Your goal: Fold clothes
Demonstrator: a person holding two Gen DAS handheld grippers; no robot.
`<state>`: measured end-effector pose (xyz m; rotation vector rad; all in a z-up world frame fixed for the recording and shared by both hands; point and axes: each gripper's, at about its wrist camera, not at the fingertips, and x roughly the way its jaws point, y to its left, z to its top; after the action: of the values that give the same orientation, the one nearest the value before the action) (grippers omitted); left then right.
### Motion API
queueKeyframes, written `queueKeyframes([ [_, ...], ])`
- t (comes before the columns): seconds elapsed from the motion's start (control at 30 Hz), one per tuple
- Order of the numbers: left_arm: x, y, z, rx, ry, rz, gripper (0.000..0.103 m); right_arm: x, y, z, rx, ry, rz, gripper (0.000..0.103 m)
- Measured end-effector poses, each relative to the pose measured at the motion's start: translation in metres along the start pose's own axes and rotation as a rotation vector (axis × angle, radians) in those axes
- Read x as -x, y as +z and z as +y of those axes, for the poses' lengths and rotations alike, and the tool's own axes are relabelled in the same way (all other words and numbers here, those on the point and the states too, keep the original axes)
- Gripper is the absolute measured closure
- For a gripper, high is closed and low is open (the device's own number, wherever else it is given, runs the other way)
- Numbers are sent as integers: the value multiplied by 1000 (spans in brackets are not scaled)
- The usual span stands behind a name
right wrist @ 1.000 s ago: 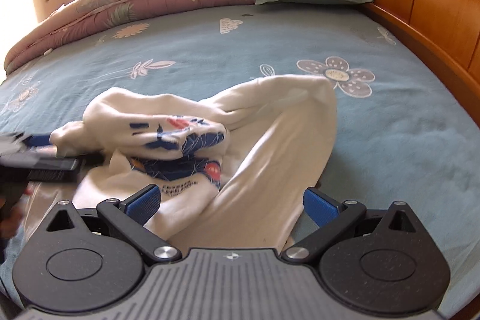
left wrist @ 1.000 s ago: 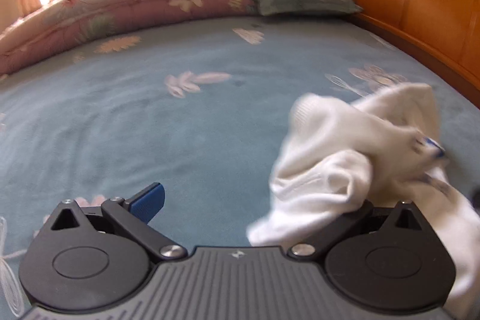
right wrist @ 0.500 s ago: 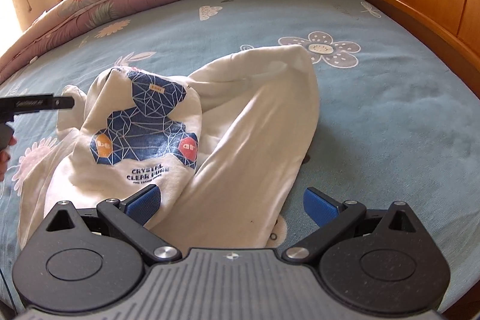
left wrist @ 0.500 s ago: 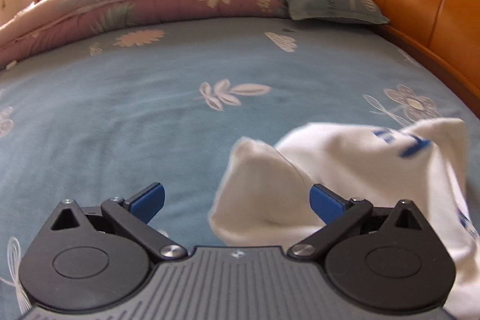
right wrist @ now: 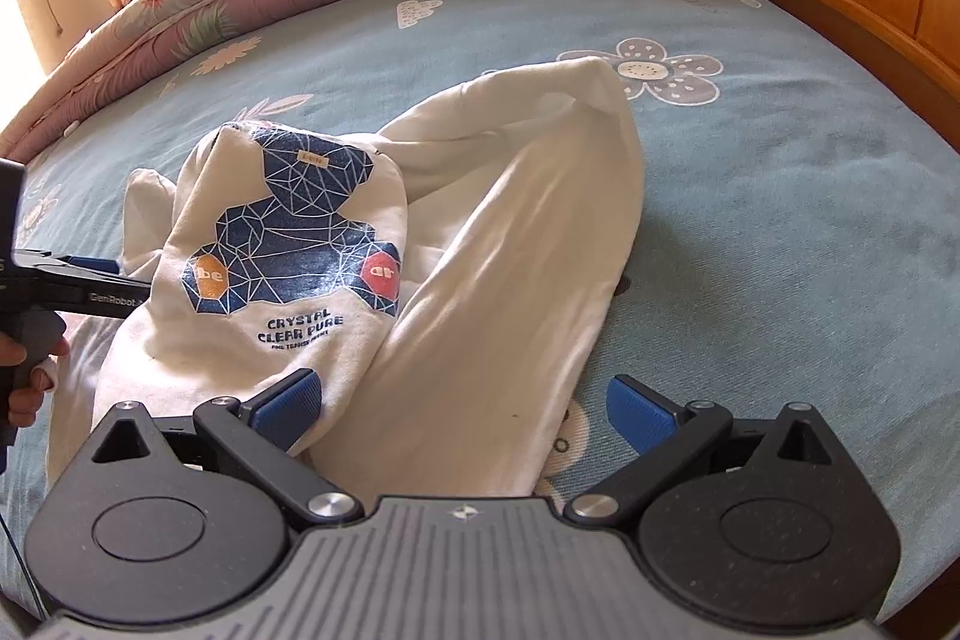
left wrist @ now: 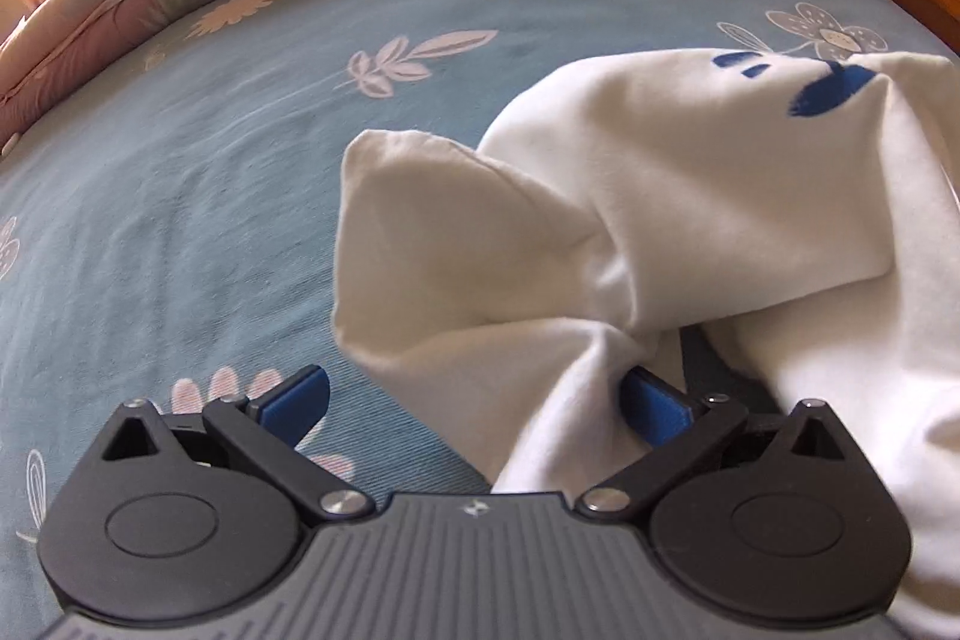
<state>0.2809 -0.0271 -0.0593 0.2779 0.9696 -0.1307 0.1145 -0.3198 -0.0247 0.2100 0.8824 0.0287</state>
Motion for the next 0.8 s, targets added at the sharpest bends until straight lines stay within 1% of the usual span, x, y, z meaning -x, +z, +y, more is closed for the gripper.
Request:
queueKeyframes([
  [0.07, 1, -3, 11, -17, 63, 12, 0, 1, 0, -3, -2, -11, -8, 0],
  [0.23, -3, -8, 52, -26, 203, 58, 0, -3, -1, -10, -21, -30, -9, 0],
  [0.4, -14, -3, 94, -5, 288, 97, 0, -6, -3, -12, -20, -35, -1, 0],
  [0.53, -26, 3, 114, -35, 357, 115, 0, -6, -2, -13, -15, -46, -4, 0],
  [0.6, -30, 6, 125, -44, 413, 111, 0, -5, -2, -15, -15, -55, -8, 0],
  [0.73, -34, 8, 154, -2, 483, 125, 0, -4, -2, -20, -21, -72, -12, 0],
  [0.8, -34, 5, 165, 17, 494, 140, 0, -3, -2, -22, -23, -76, -11, 0],
])
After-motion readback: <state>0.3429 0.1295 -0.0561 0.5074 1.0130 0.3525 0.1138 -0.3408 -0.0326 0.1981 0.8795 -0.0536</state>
